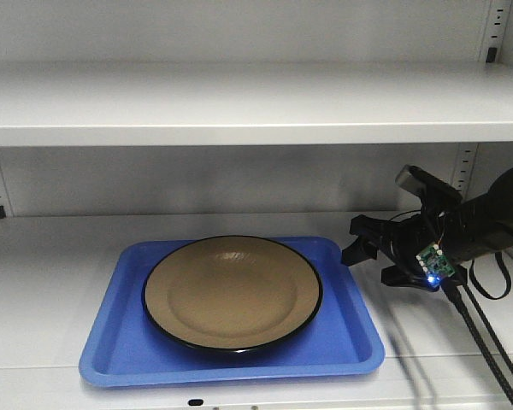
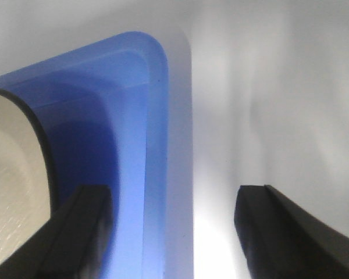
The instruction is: Place disk in tray to left cabinet
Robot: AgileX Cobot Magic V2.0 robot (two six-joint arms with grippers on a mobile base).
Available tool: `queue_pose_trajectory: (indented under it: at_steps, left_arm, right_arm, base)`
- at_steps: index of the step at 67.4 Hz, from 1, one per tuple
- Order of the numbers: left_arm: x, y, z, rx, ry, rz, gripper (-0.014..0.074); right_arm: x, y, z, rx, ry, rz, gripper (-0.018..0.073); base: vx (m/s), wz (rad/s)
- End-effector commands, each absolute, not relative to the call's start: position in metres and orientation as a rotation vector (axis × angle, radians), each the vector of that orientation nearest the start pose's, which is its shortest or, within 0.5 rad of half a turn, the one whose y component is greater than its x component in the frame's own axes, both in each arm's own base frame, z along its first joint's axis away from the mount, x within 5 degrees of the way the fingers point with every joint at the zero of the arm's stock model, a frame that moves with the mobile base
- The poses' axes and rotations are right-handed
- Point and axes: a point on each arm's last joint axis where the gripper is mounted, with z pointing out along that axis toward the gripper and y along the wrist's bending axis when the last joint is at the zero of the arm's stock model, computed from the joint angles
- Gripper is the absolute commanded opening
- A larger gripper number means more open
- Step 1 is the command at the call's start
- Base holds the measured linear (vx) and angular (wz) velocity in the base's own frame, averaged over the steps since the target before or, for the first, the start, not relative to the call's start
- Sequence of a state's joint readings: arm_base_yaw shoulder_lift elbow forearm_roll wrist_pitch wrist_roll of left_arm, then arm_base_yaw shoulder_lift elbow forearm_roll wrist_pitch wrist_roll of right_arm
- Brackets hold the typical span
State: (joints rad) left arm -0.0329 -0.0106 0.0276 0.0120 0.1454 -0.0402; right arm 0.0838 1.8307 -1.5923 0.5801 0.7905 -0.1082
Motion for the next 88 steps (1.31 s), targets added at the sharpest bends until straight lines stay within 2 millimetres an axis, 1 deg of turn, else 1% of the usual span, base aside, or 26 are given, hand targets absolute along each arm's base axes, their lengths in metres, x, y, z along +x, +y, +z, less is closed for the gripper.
queue_pose_trajectory:
  at_steps: [1,8,55,60,64,70,72,73,76,77,78,79,80,81,83,84,85,88]
  left_arm:
    - [0.057,0.000,0.192,-0.016,1.579,-0.021,-0.0006]
    - [0.057,0.001,0.192,-0.038,1.580,0.001,-0.0006]
    - [0.057,0.001,0.192,-0.038,1.583,0.001,-0.0006]
    - [0.057,0.001,0.192,-0.038,1.583,0.001,-0.0006]
    - [0.057,0.001,0.192,-0.038,1.583,0.001,-0.0006]
    - [0.057,0.001,0.192,-0.038,1.583,0.001,-0.0006]
    - [0.057,0.001,0.192,-0.038,1.583,0.001,-0.0006]
    - [0.057,0.001,0.192,-0.038,1.583,0.001,-0.0006]
    - [0.057,0.001,0.192,-0.038,1.583,0.001,-0.0006]
    - [0.057,0.001,0.192,-0.038,1.583,0.001,-0.0006]
    - [0.057,0.001,0.192,-0.038,1.583,0.001,-0.0006]
    - [0.057,0.001,0.192,-0.038,1.583,0.001,-0.0006]
    - [0.057,0.001,0.192,-0.038,1.583,0.001,-0.0006]
    - [0.057,0.001,0.192,-0.038,1.583,0.001,-0.0006]
    - [0.057,0.001,0.192,-0.038,1.583,0.001,-0.0006]
    - [0.057,0.001,0.192,-0.038,1.583,0.001,-0.0006]
    - [0.057,0.001,0.192,-0.038,1.583,0.001,-0.0006]
    - [0.057,0.001,0.192,-0.038,1.583,0.001,-0.0006]
  right_arm:
    - [0.405,0.068,0.343,0.106,2.309,0.681,0.0519]
    - [0.405,0.068,0.343,0.106,2.309,0.681,0.0519]
    - [0.405,0.068,0.343,0.107,2.309,0.683,0.0519]
    - [0.407,0.068,0.341,0.108,2.313,0.678,0.0519]
    - [0.403,0.067,0.343,0.107,2.305,0.672,0.0519]
    - [0.386,0.063,0.340,0.137,2.286,0.644,0.0518]
    - [0.373,0.061,0.341,0.156,2.267,0.634,0.0515]
    - [0.368,0.059,0.336,0.174,2.268,0.626,0.0514]
    - [0.354,0.057,0.336,0.193,2.245,0.611,0.0510]
    - [0.347,0.055,0.340,0.196,2.222,0.606,0.0509]
    - [0.340,0.054,0.338,0.204,2.216,0.597,0.0508]
    - [0.331,0.052,0.344,0.201,2.192,0.591,0.0507]
    - [0.324,0.051,0.342,0.202,2.190,0.582,0.0505]
    - [0.321,0.051,0.342,0.201,2.187,0.579,0.0505]
    - [0.307,0.049,0.346,0.194,2.170,0.567,0.0502]
    - [0.298,0.048,0.351,0.185,2.152,0.561,0.0501]
    - [0.290,0.047,0.349,0.183,2.156,0.556,0.0498]
    - [0.265,0.043,0.353,0.155,2.128,0.520,0.0491]
  base:
    - [0.00,0.00]
    - [0.00,0.00]
    - [0.00,0.00]
    - [0.00,0.00]
    - [0.00,0.00]
    - [0.00,0.00]
    - [0.00,0.00]
    - [0.00,0.00]
    - [0.00,0.00]
    - [0.00,0.00]
    - [0.00,0.00]
    - [0.00,0.00]
    - [0.00,0.00]
    - [0.00,0.00]
    - [0.00,0.00]
    - [0.00,0.00]
    - [0.00,0.00]
    - [0.00,0.00]
